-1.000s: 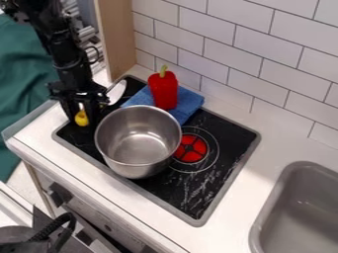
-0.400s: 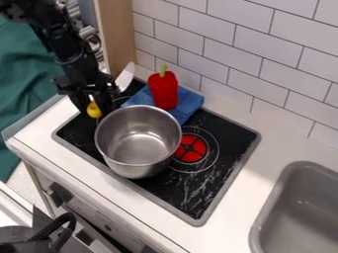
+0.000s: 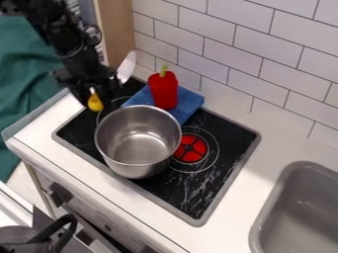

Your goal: Move the yellow knife to the right side of the stove.

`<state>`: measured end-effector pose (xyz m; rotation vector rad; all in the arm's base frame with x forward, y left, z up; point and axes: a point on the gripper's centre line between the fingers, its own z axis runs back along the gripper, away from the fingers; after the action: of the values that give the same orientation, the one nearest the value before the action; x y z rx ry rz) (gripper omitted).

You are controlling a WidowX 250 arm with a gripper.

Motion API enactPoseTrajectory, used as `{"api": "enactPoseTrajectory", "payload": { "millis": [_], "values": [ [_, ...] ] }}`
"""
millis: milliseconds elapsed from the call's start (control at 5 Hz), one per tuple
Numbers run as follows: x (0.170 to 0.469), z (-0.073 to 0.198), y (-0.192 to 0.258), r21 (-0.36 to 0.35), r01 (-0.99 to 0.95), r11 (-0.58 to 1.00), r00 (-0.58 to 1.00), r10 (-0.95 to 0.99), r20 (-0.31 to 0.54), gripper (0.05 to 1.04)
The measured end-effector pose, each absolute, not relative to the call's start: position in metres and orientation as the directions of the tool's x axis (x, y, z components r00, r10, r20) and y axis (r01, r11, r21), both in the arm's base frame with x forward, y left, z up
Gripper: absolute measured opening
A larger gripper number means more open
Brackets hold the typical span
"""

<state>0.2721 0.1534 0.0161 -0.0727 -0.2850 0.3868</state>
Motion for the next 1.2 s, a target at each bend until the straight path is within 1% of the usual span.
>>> {"api": "enactPoseTrajectory", "payload": {
  "millis": [200, 400, 600, 800, 1000, 1200],
  "values": [
    [0.26, 0.053, 0.117, -0.051, -0.289, 0.956, 0.906, 0.291, 0.308, 0.466],
    [0.24, 0.082, 0.088, 0.003, -0.272, 0.962, 0.905, 0.255, 0.34, 0.466],
    [0.219, 0.089, 0.052, 0.02, -0.247, 0.969, 0.917, 0.227, 0.327, 0.466],
    [0.21, 0.082, 0.011, -0.002, -0.228, 0.974, 0.935, 0.22, 0.278, 0.466],
    [0.209, 0.059, -0.027, -0.026, -0.197, 0.98, 0.961, 0.198, 0.193, 0.466],
    [0.221, 0.04, -0.056, -0.002, -0.24, 0.971, 0.961, 0.238, 0.139, 0.466]
  ]
}}
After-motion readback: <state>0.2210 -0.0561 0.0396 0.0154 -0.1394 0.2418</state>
